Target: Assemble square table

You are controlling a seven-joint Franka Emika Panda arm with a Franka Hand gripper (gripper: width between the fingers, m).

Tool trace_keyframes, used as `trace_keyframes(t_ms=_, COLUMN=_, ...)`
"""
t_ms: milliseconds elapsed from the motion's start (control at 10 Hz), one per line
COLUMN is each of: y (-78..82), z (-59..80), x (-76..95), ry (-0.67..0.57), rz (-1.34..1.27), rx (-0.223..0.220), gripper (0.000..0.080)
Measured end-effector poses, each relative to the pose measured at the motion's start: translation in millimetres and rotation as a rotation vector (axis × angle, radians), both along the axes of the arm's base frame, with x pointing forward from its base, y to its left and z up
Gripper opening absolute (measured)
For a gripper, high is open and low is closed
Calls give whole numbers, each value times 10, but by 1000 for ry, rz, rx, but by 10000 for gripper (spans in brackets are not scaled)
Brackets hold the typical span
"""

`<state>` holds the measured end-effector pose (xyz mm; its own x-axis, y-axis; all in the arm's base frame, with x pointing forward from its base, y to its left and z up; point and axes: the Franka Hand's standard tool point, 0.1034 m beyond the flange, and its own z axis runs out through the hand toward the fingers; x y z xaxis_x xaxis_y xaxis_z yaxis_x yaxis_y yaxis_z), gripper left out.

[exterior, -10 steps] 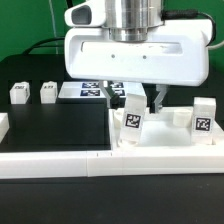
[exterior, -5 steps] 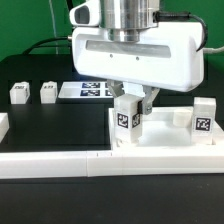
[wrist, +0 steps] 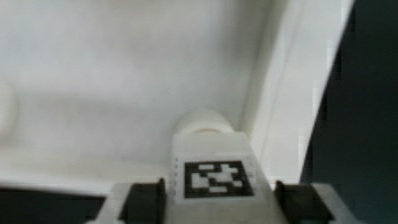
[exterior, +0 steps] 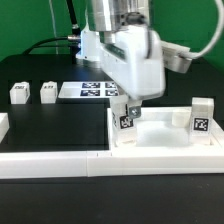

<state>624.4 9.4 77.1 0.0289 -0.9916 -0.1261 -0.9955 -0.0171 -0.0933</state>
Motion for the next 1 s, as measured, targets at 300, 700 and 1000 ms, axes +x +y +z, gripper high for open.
trace_keyframes(t_ms=300, y=35, z=-2, x=6, ry=19, rz=-213, rx=47, gripper=291)
trace_keyframes(t_ms=700, y=68, z=-40, x=-11, ry=-38, rz=231, rx=-23, gripper=615)
trace_keyframes(t_ms=1000, y=43, z=-43, x=-13, ry=-58, rz=408, rx=-44, gripper=647)
